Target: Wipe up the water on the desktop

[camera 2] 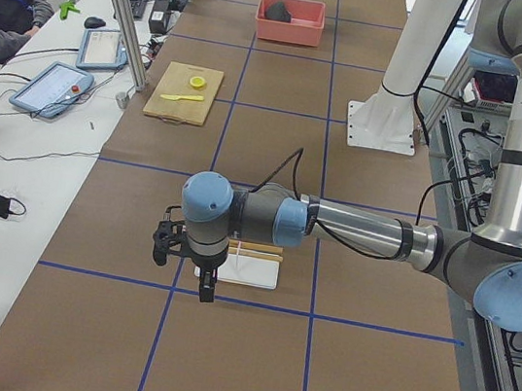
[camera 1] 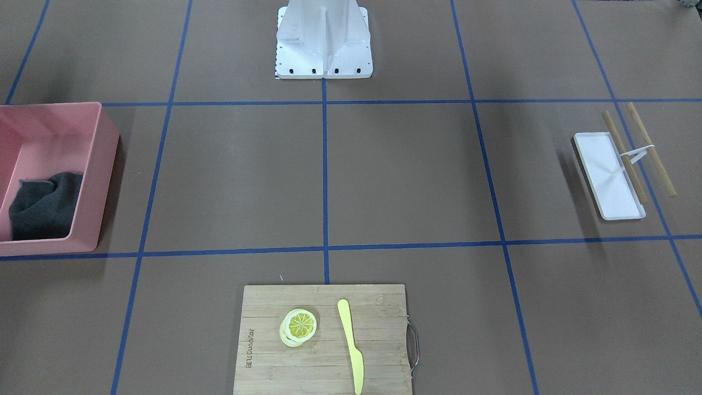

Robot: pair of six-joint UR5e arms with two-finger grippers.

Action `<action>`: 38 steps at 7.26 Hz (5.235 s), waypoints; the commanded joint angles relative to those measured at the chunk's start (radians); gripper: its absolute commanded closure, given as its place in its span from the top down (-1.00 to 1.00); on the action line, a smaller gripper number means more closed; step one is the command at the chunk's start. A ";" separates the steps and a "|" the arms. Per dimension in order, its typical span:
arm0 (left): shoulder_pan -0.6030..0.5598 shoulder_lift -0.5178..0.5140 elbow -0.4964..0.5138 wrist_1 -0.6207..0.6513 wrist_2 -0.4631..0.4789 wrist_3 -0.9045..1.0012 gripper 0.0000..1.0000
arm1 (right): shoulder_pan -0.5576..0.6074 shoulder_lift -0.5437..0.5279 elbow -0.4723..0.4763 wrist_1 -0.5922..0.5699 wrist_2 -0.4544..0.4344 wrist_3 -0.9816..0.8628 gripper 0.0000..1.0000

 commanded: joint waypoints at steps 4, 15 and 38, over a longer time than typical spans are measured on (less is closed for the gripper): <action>0.003 0.008 0.015 0.000 0.000 0.005 0.97 | 0.280 -0.091 -0.076 -0.078 0.237 -0.010 1.00; -0.006 0.080 -0.013 0.003 0.002 0.009 0.97 | 0.307 -0.099 -0.076 -0.126 0.056 -0.181 1.00; -0.006 0.081 0.003 0.002 0.002 0.002 0.97 | 0.307 -0.093 -0.051 -0.126 0.059 -0.181 1.00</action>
